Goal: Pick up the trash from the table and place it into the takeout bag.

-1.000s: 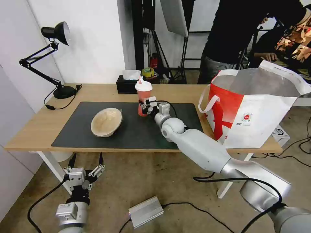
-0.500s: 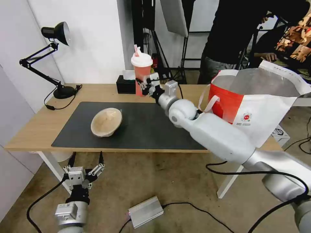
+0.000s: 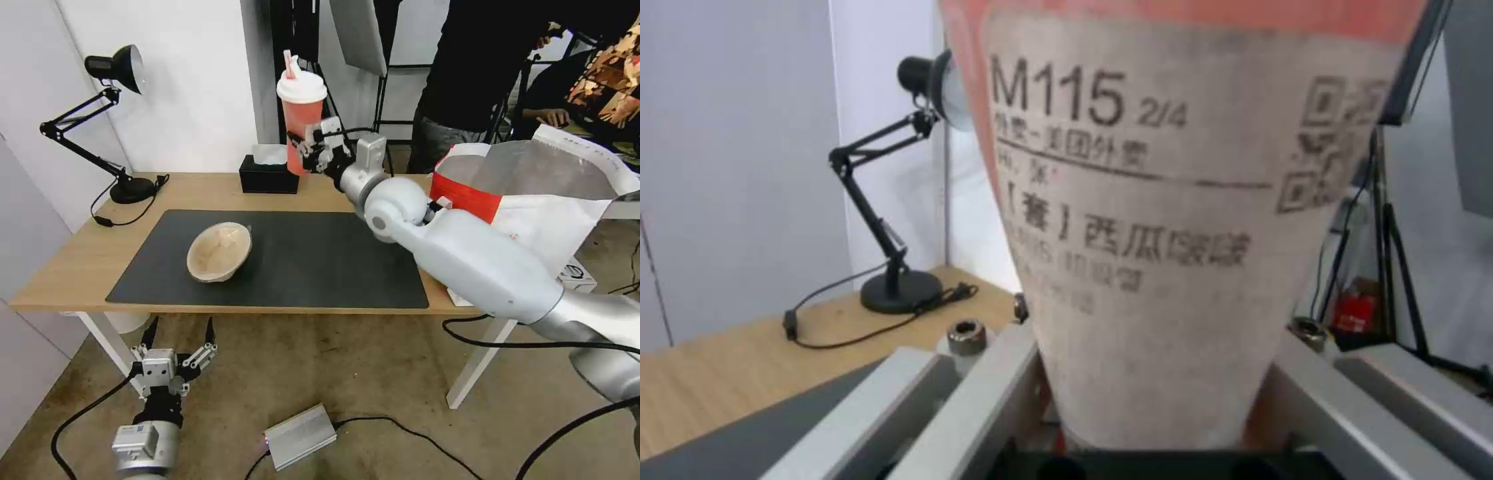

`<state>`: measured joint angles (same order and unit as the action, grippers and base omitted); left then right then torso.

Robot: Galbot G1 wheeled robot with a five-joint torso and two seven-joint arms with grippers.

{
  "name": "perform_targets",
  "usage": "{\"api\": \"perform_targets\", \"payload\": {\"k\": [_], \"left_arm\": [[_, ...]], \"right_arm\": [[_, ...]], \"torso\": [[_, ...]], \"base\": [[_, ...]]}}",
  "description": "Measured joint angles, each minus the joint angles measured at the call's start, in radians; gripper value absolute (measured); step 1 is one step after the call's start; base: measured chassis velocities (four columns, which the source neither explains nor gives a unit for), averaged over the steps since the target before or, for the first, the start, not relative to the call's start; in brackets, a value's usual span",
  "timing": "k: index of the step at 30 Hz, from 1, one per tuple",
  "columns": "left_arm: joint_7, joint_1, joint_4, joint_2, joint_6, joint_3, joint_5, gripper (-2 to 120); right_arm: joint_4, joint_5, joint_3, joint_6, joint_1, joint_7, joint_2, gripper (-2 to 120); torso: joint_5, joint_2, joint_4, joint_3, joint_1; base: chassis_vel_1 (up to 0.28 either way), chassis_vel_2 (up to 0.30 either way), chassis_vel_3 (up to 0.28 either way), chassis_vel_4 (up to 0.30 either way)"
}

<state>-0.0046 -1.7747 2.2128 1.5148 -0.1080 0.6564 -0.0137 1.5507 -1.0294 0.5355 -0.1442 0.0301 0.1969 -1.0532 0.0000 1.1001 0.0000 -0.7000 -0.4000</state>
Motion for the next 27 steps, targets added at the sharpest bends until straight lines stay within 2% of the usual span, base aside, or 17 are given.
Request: {"api": "perform_targets", "payload": {"k": [15, 27], "left_arm": [[0.003, -0.005, -0.004, -0.019, -0.012, -0.003, -0.001, 100], [0.003, -0.002, -0.003, -0.020, -0.015, -0.011, -0.001, 100]], "right_arm": [[0.036, -0.013, 0.009, -0.023, 0.100, -0.007, 0.080, 8], [0.067, 0.012, 0.041, -0.049, 0.205, -0.075, 0.228, 8]], "torso": [[0.0000, 0.000, 0.0001, 0.000, 0.000], [0.0001, 0.000, 0.0000, 0.000, 0.000]], "base": [[0.000, 0.000, 0.000, 0.000], [0.000, 0.000, 0.000, 0.000]]}}
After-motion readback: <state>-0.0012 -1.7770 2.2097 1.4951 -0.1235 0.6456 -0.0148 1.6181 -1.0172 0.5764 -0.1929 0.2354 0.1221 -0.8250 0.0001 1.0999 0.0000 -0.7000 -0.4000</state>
